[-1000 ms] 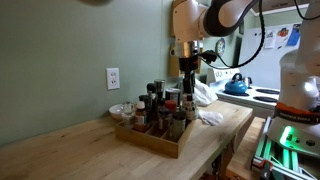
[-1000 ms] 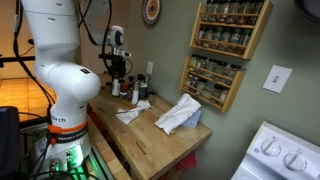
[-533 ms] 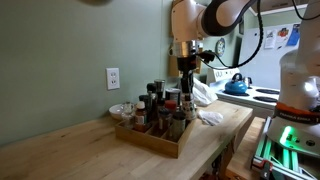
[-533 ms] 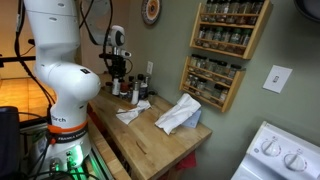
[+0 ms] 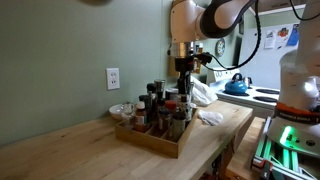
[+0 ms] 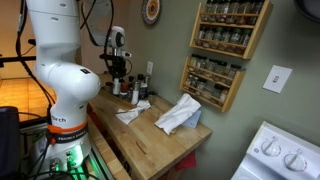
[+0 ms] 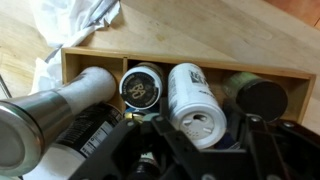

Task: Remove the white container from the wooden rack, put it on the counter, move the clear black pepper container to the left and then put the white container on the right side of the clear black pepper container

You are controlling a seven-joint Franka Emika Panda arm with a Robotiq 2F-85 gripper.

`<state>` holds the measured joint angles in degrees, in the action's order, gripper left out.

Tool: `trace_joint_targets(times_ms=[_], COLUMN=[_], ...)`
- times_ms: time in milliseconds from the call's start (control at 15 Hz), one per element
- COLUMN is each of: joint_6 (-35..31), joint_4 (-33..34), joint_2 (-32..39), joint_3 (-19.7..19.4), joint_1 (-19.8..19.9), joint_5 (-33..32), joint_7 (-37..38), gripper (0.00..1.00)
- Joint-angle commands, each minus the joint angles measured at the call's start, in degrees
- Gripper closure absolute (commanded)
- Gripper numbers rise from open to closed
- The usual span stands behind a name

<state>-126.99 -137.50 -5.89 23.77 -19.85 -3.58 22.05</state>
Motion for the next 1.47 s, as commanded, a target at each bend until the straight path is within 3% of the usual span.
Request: trace_joint_targets(times_ms=[0, 1400], joint_6=[-1.8, -6.5], joint_4=[-0.8, -4.5], joint_2=[1.3, -1.4], joint_3=[-0.3, 1.0], joint_1=[-0.3, -1.2], joint_5=[0.0, -3.7], joint_7=[-0.1, 5.6], gripper=[0.69, 0.69])
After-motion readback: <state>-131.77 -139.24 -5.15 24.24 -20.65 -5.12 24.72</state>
